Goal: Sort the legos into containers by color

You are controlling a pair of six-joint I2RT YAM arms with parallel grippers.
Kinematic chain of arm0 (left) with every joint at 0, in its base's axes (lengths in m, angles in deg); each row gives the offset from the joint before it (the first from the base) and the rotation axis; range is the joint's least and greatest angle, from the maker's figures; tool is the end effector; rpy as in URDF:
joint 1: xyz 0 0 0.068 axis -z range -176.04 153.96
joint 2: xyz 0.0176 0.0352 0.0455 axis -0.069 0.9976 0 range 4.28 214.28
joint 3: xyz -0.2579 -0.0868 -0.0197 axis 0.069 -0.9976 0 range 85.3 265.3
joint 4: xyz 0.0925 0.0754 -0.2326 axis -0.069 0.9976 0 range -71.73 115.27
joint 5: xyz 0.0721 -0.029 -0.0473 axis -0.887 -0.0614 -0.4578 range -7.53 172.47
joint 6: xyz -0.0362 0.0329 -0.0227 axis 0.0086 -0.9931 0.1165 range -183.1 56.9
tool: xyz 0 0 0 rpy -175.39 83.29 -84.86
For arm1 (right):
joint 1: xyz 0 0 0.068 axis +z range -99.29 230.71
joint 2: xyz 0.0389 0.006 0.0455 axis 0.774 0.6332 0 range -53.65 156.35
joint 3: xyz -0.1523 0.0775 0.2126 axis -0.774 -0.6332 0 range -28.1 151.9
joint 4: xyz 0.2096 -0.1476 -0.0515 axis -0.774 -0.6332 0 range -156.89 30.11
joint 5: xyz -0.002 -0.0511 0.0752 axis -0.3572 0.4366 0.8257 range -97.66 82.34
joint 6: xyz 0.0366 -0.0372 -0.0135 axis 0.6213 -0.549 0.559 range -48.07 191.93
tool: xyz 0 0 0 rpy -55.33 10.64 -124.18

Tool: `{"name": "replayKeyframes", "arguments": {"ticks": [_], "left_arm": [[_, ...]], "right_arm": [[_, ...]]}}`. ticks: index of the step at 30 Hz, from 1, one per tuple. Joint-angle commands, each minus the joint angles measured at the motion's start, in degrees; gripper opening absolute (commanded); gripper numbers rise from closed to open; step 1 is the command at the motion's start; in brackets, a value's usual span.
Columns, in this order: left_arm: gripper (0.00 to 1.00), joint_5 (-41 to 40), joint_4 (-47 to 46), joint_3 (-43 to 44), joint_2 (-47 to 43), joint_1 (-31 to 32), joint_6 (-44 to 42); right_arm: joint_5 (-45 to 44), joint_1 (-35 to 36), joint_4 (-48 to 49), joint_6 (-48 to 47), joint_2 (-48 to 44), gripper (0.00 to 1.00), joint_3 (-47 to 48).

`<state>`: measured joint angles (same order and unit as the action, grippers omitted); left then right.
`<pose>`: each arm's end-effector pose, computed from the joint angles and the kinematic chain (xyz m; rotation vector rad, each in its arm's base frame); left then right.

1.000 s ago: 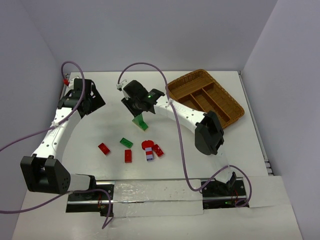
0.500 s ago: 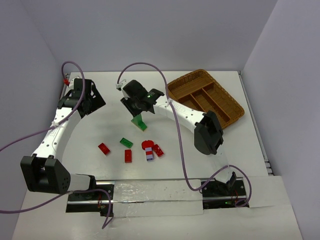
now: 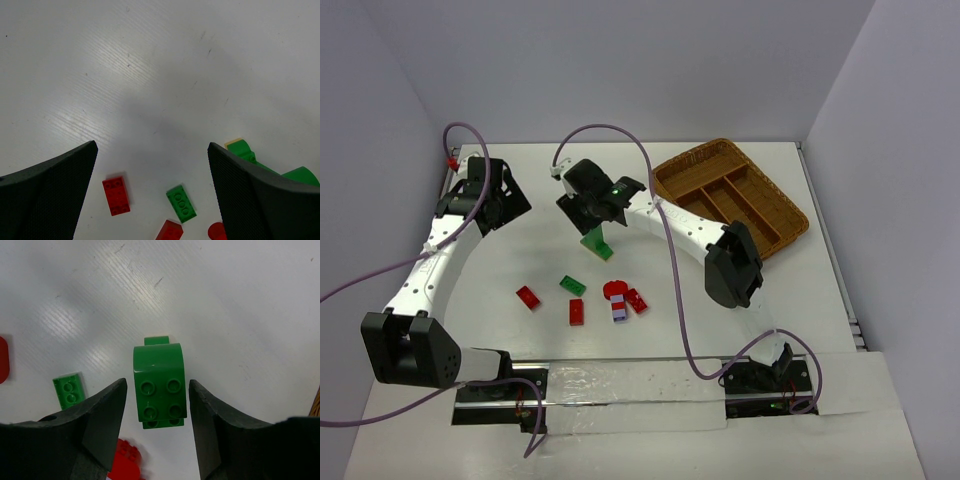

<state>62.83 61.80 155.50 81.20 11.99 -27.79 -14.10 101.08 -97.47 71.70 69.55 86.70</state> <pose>0.2783 -0.0272 0.3188 -0.7050 2.2749 0.0652 0.3168 0.3762 0.2793 -0.9701 2.1795 0.2869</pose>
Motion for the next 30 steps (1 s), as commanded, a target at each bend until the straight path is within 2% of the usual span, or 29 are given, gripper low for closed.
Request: {"name": "replayKeyframes", "arguments": {"ticks": [1,4,7,20,23,25,26,30], "left_arm": [[0.99,0.04,-0.64,1.35,-0.81,-0.56,-0.77],[0.99,0.27,-0.8,1.35,-0.65,-0.56,-0.62],[0.99,0.51,-0.78,1.47,-0.52,-0.5,-0.59],[0.99,0.63,-1.08,1.02,-0.39,-0.56,-0.68],[0.99,0.75,-1.17,0.73,-0.02,-0.47,-0.59],[0.99,0.92,-1.27,0.53,-0.02,-0.48,-0.61],[0.99,1.12,-1.57,0.18,-0.04,-0.56,-0.85],[0.98,8.51,-6.37,-4.29,-0.9,-0.56,-4.87]], "right_arm": [[-0.25,-0.27,0.32,0.14,0.55,0.64,3.34],[-1.11,-0.2,0.32,-0.09,0.55,0.71,4.01],[-1.56,-0.21,0.35,-0.24,0.64,0.73,4.57],[-0.88,-0.25,1.29,-0.21,0.75,0.6,3.67],[-0.76,-0.19,1.81,-0.21,0.55,0.41,3.06],[-0.66,-0.27,1.81,-0.3,0.55,0.18,3.24],[-0.42,-0.18,1.72,-0.3,0.44,0.03,3.32],[-0.9,-0.29,1.66,-0.26,-1.01,0.0,3.18]]}}
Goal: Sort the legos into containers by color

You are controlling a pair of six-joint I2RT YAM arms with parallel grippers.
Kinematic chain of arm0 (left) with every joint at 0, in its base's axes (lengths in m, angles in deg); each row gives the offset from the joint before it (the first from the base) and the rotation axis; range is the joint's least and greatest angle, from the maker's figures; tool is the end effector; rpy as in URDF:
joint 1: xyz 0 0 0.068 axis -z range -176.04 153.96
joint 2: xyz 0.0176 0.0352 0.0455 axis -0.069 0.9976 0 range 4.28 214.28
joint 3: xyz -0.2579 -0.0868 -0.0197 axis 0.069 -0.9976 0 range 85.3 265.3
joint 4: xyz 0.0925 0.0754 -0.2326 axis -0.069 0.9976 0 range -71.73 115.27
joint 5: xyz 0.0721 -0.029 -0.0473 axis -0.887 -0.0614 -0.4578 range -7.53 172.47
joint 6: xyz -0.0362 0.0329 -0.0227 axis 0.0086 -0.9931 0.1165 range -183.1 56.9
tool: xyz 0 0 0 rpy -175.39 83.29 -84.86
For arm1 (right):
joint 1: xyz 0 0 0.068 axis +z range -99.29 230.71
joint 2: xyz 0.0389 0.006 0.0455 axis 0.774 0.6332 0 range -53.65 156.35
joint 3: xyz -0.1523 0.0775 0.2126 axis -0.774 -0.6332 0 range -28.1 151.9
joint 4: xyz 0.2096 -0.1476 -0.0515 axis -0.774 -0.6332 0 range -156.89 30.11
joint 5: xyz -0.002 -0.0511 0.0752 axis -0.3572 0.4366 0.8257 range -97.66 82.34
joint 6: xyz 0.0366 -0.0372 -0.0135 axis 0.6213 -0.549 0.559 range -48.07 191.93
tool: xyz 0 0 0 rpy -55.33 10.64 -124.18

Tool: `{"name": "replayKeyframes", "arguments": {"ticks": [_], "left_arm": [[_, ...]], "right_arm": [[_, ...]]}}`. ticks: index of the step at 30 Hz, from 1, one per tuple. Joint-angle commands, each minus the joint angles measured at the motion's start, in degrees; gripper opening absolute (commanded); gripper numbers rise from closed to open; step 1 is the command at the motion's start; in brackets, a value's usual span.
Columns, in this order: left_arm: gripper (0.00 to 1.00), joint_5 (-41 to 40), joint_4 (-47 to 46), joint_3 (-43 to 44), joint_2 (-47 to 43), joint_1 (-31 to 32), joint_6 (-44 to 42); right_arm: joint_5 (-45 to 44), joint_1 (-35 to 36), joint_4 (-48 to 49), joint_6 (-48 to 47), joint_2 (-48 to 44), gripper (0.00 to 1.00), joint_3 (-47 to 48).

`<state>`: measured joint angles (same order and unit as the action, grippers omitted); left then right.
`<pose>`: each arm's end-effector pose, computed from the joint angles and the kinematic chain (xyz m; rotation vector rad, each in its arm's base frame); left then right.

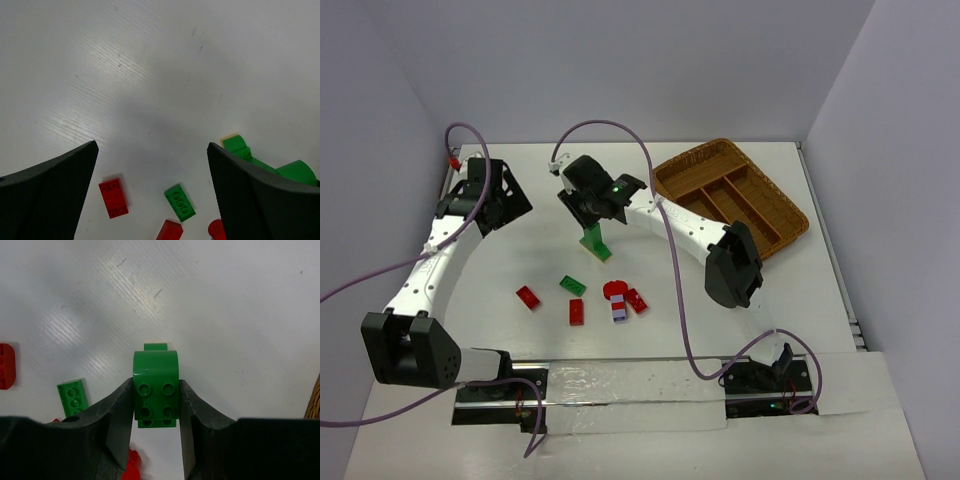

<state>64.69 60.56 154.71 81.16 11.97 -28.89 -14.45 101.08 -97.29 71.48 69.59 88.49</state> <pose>0.2793 -0.0283 0.3158 -0.6725 2.2881 0.0334 0.3182 0.3775 0.2895 -0.9552 2.1489 0.2941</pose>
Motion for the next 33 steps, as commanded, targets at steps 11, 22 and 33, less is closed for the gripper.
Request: {"name": "replayKeyframes", "arguments": {"ticks": [11,22,33], "left_arm": [[0.98,18.07,-11.4,-9.63,0.95,-0.54,-1.83],[0.97,34.48,-27.86,-19.57,-7.5,1.42,-6.99],[0.92,37.33,-58.88,-35.15,-23.85,6.2,-11.52]], "right_arm": [[2.83,-3.3,6.15,6.71,-8.03,0.0,-4.91],[7.5,-7.21,3.16,10.51,-9.87,0.0,-4.43],[22.89,-13.81,0.47,16.38,-10.93,0.0,-3.25]]}}
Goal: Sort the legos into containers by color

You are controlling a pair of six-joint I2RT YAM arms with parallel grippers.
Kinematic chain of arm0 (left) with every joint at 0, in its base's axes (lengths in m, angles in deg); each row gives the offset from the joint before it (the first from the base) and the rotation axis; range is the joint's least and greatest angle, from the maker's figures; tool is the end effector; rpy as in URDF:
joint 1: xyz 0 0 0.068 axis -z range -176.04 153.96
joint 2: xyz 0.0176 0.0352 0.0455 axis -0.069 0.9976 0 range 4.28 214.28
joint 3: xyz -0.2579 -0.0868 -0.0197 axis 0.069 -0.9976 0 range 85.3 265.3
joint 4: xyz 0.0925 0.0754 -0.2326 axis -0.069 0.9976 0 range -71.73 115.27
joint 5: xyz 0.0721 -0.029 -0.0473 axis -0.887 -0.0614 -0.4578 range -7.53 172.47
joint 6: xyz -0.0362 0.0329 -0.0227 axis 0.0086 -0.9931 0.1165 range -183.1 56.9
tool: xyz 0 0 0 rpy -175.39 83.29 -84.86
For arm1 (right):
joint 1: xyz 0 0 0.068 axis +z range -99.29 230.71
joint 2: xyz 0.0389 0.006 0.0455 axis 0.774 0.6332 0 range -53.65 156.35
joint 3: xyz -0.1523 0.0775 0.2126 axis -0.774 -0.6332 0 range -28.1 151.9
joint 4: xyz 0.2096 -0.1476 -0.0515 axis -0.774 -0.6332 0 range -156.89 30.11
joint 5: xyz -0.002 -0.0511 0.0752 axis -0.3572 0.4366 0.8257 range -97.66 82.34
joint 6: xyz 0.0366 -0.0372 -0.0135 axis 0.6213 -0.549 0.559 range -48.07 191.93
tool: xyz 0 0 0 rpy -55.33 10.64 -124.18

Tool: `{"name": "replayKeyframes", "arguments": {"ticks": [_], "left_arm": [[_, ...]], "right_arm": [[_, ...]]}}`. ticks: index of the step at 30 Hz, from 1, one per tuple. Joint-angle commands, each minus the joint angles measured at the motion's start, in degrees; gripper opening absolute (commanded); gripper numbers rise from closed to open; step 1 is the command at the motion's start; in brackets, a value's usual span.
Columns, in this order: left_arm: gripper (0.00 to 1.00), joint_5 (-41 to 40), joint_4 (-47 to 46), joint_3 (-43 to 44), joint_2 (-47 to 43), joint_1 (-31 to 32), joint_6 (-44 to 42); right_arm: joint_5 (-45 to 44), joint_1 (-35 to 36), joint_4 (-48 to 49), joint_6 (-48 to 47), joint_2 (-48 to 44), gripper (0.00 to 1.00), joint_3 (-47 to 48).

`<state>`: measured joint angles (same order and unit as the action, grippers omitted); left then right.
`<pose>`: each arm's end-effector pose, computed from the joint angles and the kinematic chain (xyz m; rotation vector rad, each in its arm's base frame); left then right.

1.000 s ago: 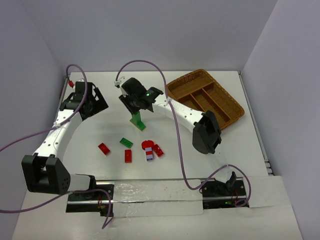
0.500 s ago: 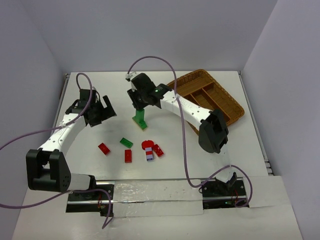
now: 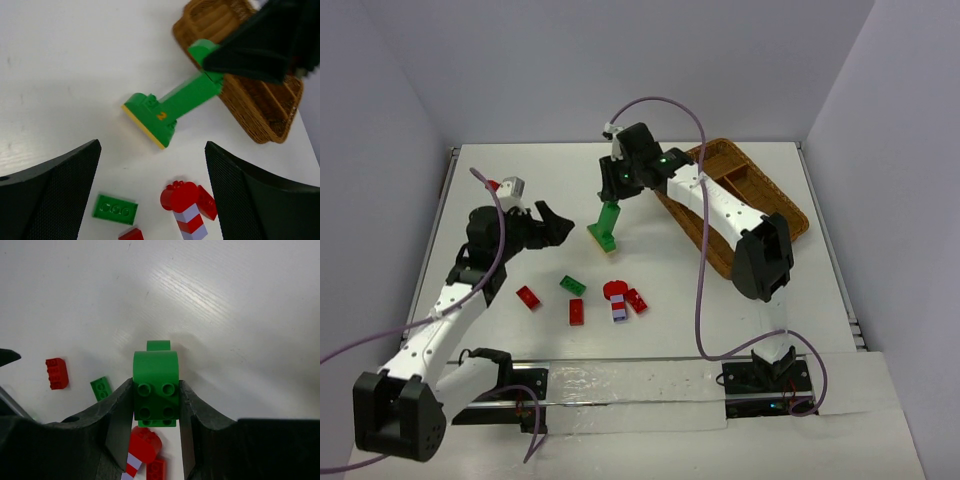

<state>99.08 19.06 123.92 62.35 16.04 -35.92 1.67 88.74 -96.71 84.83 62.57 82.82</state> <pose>0.2256 -0.0587 0.2751 -0.0601 1.9783 -0.7318 0.3644 0.2923 0.3142 -0.6014 2.3031 0.6293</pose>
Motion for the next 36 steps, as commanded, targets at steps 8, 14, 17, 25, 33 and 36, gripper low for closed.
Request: {"name": "replayKeyframes", "arguments": {"ticks": [8,14,17,25,33,36], "left_arm": [[0.94,6.08,-22.88,-5.24,-4.03,7.14,-16.06],[0.89,7.49,-20.66,-1.79,0.48,10.36,-23.52],[0.89,4.77,-20.47,-1.81,0.65,10.6,-24.6],[0.93,0.3,-16.0,0.88,-0.14,10.6,-20.74],[0.94,-13.92,-5.94,8.35,-1.35,10.57,-12.26],[0.92,-20.91,5.75,16.76,2.65,10.51,-8.77]], "right_arm": [[11.3,-2.23,-0.56,4.35,-3.84,0.0,3.02],[13.83,-2.57,-0.9,4.32,-4.56,0.0,2.34],[13.37,-3.01,-0.95,4.32,-4.85,0.0,1.72],[10.45,-7.44,-1.52,3.48,-6.84,0.0,1.25],[-3.82,-15.74,1.7,3.3,-11.84,0.0,-6.6],[-4.09,-20.36,5.02,4.07,-13.01,0.0,-10.78]]}}
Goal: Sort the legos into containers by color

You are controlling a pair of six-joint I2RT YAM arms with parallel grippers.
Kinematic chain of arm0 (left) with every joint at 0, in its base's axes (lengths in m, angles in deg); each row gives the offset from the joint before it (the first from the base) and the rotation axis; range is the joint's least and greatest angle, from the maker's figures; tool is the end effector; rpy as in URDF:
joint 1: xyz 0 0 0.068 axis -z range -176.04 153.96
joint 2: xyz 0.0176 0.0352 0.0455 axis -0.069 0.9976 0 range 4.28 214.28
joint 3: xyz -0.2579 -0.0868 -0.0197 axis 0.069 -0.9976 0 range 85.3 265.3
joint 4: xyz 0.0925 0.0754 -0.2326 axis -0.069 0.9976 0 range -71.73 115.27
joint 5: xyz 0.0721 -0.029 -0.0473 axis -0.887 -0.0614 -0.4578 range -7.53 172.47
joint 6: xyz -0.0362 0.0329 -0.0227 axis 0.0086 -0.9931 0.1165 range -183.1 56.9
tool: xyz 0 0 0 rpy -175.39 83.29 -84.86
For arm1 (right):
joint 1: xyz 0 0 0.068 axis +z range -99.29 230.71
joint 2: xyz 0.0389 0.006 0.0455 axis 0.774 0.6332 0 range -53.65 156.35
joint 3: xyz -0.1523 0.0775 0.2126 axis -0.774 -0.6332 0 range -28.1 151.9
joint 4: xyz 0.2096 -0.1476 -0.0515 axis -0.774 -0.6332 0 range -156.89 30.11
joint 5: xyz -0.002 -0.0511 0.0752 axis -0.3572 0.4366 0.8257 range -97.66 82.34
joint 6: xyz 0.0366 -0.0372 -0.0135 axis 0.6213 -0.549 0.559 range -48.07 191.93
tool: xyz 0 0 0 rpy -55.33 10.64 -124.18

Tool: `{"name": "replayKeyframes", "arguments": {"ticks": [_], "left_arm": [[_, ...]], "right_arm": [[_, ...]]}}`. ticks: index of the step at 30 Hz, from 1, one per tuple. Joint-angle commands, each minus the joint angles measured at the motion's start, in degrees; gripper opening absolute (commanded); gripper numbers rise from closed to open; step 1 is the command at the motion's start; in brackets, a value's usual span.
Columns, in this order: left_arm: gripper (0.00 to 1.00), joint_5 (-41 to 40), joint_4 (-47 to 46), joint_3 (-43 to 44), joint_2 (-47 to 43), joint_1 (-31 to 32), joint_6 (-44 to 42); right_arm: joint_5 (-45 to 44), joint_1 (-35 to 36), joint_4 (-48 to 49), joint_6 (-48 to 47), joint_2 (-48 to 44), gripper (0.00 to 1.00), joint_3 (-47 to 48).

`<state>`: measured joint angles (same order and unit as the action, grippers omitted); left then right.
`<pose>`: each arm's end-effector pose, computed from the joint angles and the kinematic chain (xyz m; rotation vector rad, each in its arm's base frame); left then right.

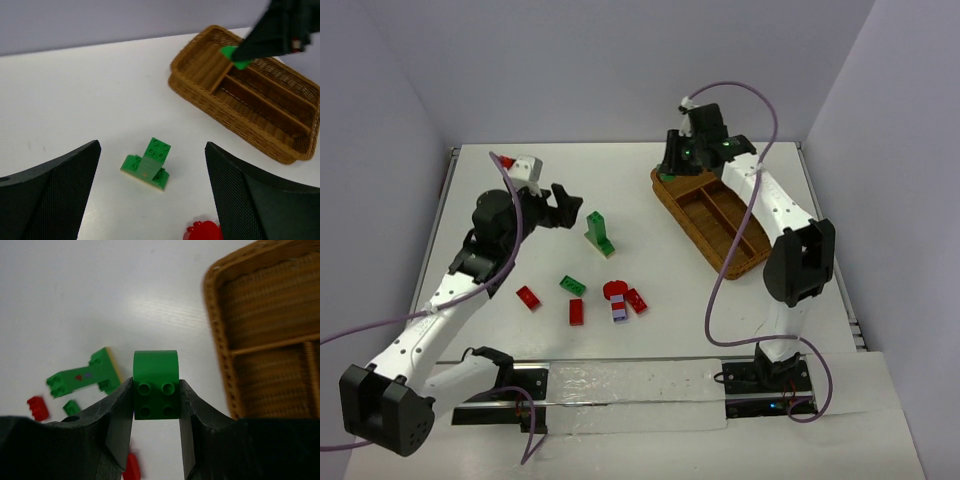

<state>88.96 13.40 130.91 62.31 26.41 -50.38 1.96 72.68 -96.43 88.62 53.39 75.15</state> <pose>0.2211 -0.0957 0.3290 0.2325 1.7172 -0.5516 0.3957 0.1660 0.3390 -0.1970 2.3138 0.5396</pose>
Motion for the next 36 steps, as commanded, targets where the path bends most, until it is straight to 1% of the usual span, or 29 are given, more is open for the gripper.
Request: {"name": "replayKeyframes", "arguments": {"ticks": [1,4,6,8,12,14,18,20,25,28,31,34,36], "left_arm": [[0.92,-12.51,14.21,11.88,3.91,0.14,6.45],[0.92,-19.62,23.8,19.4,8.96,0.21,8.68],[0.93,-23.54,25.35,20.22,9.74,0.14,10.68],[0.95,-24.78,26.36,20.01,9.77,-0.05,13.75],[0.96,-21.86,28.87,20.67,10.89,-0.04,14.54],[0.97,-20.71,30.15,21.64,11.94,-0.12,15.68],[0.97,-20.04,29.2,21.54,11.68,-0.13,16.46],[0.97,-20.31,28.97,21.6,11.89,-0.13,16.49],[0.97,-19.86,30.27,23.56,13.96,-0.13,16.37],[0.97,-20.07,31.11,24.21,14.66,-0.13,15.96],[0.97,-19.67,30.7,24.0,14.65,-0.12,15.84],[0.97,-19.74,30.09,24.0,14.7,-0.12,15.94],[0.97,-19.91,29.95,24.19,14.85,-0.13,15.99]], "right_arm": [[-3.9,-5.44,4.97,0.48,-3.24,0.0,-3.13],[-4.24,-9.13,5.55,0.94,-0.07,0.0,-0.69],[-4.26,-9.93,6.84,1.59,2.23,0.0,0.12],[-4.29,-10.28,8.56,2.57,5.83,0.0,2.44],[-6.56,-10.37,9.56,3.28,10.04,0.0,5.83],[-7.29,-10.77,10.69,4.86,11.92,0.06,7.32],[-7.89,-10.98,11.5,5.83,15.94,0.16,9.73],[-6.47,-11.01,11.8,6.31,18.32,0.3,10.91],[-2.68,-10.9,9.81,8.27,25.03,0.56,19.36],[-1.95,-10.81,8.67,8.39,26.41,0.69,21.58],[-2.42,-10.27,8.86,8.25,24.5,0.77,20.03],[-3.56,-9.31,9.34,6.9,21.27,0.77,16.64],[-4.57,-8.66,9.52,5.71,17.77,0.73,14.95]]}}
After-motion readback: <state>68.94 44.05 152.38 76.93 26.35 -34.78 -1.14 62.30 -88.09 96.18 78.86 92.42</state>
